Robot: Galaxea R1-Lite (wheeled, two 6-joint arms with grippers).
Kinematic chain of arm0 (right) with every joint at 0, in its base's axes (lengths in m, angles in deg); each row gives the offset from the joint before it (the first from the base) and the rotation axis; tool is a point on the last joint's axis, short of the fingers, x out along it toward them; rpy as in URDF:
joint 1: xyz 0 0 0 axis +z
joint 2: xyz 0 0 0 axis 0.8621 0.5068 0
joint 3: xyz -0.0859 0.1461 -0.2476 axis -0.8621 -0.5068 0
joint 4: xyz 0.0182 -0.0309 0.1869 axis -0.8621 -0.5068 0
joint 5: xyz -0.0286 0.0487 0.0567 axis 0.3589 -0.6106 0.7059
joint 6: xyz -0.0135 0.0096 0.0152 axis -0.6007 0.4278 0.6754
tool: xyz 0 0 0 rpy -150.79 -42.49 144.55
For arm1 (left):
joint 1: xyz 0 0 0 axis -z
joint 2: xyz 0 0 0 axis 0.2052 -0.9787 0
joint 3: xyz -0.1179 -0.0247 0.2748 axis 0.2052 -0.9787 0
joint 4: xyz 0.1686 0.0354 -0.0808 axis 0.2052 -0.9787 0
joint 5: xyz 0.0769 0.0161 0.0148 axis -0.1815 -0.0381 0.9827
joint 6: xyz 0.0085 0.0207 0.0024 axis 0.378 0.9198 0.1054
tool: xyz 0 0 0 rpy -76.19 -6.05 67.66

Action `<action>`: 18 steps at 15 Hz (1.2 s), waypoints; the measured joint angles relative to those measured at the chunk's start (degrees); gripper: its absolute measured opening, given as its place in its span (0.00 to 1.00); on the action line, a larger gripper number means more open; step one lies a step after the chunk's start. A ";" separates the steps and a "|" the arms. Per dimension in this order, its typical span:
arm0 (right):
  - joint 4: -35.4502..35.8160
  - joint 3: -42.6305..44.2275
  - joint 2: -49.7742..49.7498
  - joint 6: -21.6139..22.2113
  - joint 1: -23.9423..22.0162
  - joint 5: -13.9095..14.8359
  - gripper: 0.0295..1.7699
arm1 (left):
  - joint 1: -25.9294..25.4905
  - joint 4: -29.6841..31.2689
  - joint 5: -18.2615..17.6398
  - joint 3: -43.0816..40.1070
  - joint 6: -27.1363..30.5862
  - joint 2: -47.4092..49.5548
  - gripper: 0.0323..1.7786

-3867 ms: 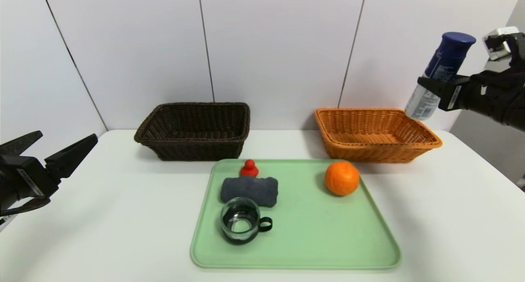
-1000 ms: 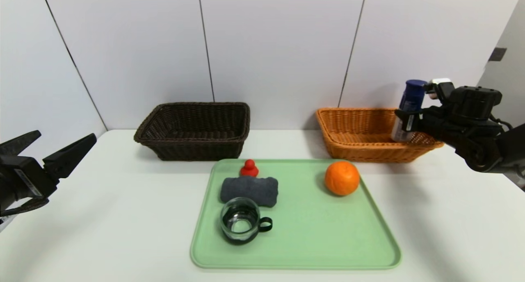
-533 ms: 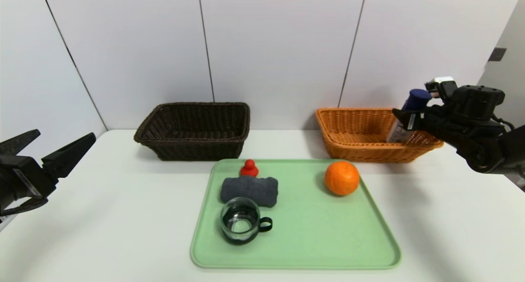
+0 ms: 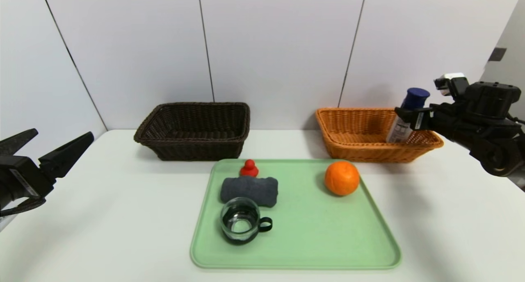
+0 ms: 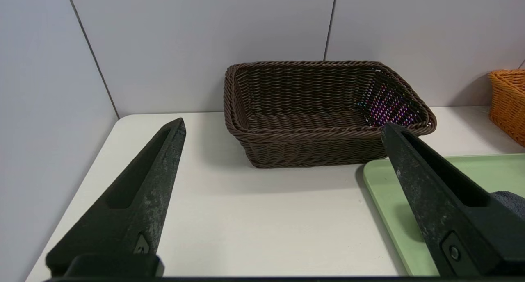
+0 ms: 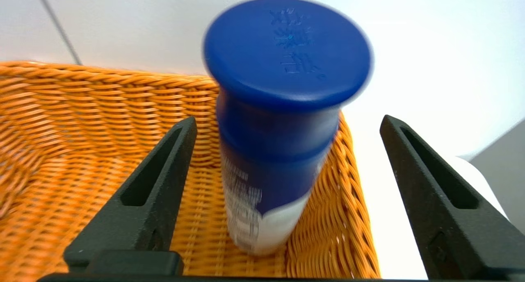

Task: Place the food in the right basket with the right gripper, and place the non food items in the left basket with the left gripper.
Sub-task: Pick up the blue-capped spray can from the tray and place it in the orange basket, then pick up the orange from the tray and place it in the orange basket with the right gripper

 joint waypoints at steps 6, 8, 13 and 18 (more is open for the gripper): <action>-3.75 -8.37 -13.24 -0.28 -0.02 -0.22 0.92 | 0.00 -0.02 -0.17 0.63 0.00 0.35 0.95; -6.38 -10.14 -18.86 -0.74 -0.05 0.21 0.93 | 0.00 -0.02 -0.65 0.68 -0.01 0.35 0.95; -17.29 -11.28 -33.19 -4.25 7.72 -0.02 0.95 | 0.00 -0.02 -1.13 0.41 0.00 0.39 0.95; -29.60 -10.70 -39.34 -4.78 24.27 0.69 0.96 | 0.00 -0.44 -1.19 -0.09 0.30 1.38 0.95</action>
